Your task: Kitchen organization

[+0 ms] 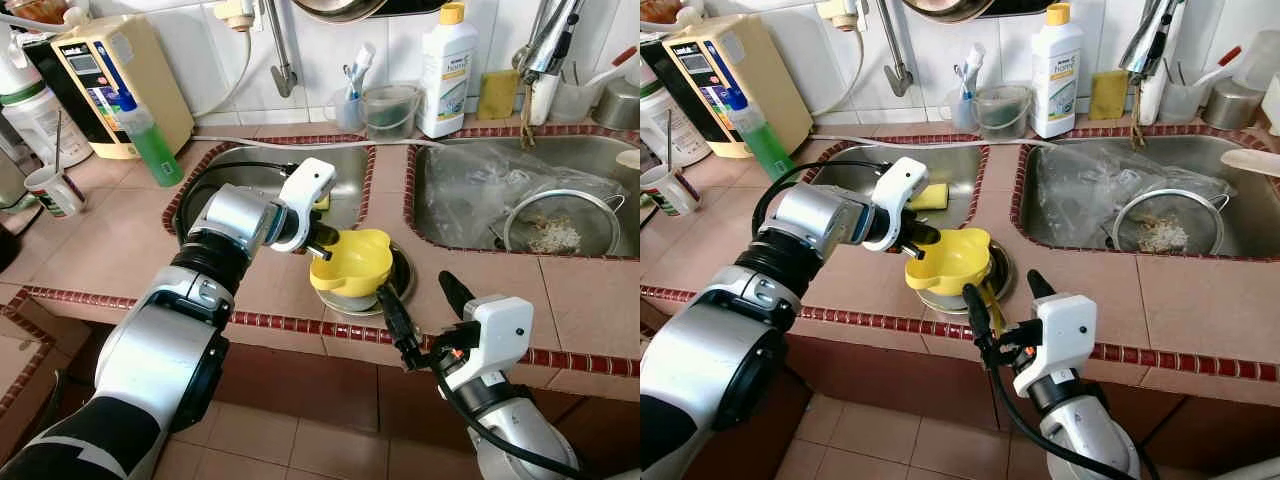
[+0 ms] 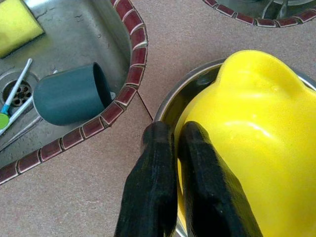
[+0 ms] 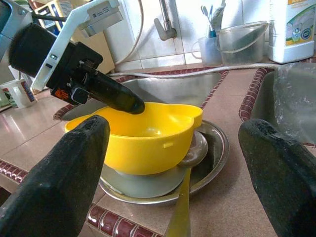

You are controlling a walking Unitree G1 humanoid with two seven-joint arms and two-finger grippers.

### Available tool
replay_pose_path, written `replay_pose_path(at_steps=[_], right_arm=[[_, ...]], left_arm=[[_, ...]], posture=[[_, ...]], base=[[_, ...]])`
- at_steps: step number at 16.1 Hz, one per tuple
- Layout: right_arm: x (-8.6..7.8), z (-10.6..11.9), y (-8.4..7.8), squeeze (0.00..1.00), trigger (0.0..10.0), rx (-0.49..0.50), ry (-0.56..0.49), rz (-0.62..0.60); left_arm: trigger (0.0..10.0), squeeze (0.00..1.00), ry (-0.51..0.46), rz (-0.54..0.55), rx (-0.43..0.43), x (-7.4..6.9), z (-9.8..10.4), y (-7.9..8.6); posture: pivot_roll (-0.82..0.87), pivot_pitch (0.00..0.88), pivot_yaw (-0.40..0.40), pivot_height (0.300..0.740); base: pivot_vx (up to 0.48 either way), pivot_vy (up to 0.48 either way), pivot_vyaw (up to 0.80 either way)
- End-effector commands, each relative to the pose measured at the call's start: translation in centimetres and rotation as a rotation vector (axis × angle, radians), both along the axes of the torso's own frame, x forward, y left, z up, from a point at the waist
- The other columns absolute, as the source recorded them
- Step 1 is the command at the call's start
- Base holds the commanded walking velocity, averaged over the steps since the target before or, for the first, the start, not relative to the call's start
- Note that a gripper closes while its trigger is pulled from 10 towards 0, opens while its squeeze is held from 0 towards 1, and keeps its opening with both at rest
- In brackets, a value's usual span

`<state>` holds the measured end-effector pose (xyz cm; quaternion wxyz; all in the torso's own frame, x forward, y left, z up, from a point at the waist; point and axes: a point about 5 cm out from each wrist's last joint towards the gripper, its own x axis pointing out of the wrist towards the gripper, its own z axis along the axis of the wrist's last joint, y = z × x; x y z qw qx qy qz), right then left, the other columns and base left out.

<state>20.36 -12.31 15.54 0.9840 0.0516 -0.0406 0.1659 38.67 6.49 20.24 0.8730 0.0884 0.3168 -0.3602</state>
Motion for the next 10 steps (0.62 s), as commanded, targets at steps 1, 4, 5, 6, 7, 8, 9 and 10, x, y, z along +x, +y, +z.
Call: replay_pose_path(at_steps=[1,4,5,6,7,8,9,10], right_arm=[[0.0,-0.1,0.5,0.0,10.0,0.015,0.001,0.005],[0.1,-0.1,0.4,0.0,10.0,0.013,0.001,0.002],[0.1,-0.1,0.4,0.0,10.0,0.009,0.0,0.003],[0.1,-0.1,0.5,0.0,10.0,0.009,-0.001,0.005],[0.2,-0.1,0.5,0.0,10.0,0.009,-0.002,0.006],[0.2,-0.1,0.5,0.0,10.0,0.008,-0.003,0.008],[0.3,-0.1,0.6,0.0,10.0,0.007,-0.004,0.012],[0.3,-0.1,0.6,0.0,10.0,0.007,-0.005,0.017]], left_arm=[[0.0,0.0,-0.01,0.017,0.018,0.2,0.1,0.8],[0.0,0.0,-0.014,0.012,0.007,0.2,0.3,0.8],[0.0,0.0,-0.01,0.01,-0.002,0.2,0.4,0.8],[0.0,0.0,-0.001,0.003,-0.03,0.2,0.8,0.7],[0.0,0.0,0.01,-0.002,-0.057,0.2,1.2,0.7],[0.0,0.0,0.009,-0.01,-0.072,0.2,1.6,0.7],[0.0,0.0,0.004,-0.022,-0.088,0.3,2.3,0.8],[0.0,0.0,0.003,-0.032,-0.105,0.3,2.7,0.8]], posture=[[-0.21,0.038,0.21,0.74],[-0.21,0.033,0.206,0.74],[-0.21,0.032,0.206,0.74],[-0.21,0.026,0.204,0.74],[-0.21,0.026,0.204,0.74],[-0.2,0.022,0.202,0.74],[-0.2,0.013,0.198,0.74],[-0.2,0.011,0.196,0.74]], base=[[0.0,0.0,0.0],[0.0,0.0,0.0],[0.0,0.0,0.0],[0.0,0.0,0.0],[0.0,0.0,0.0],[0.0,0.0,0.0],[0.0,0.0,0.0],[0.0,0.0,0.0]])
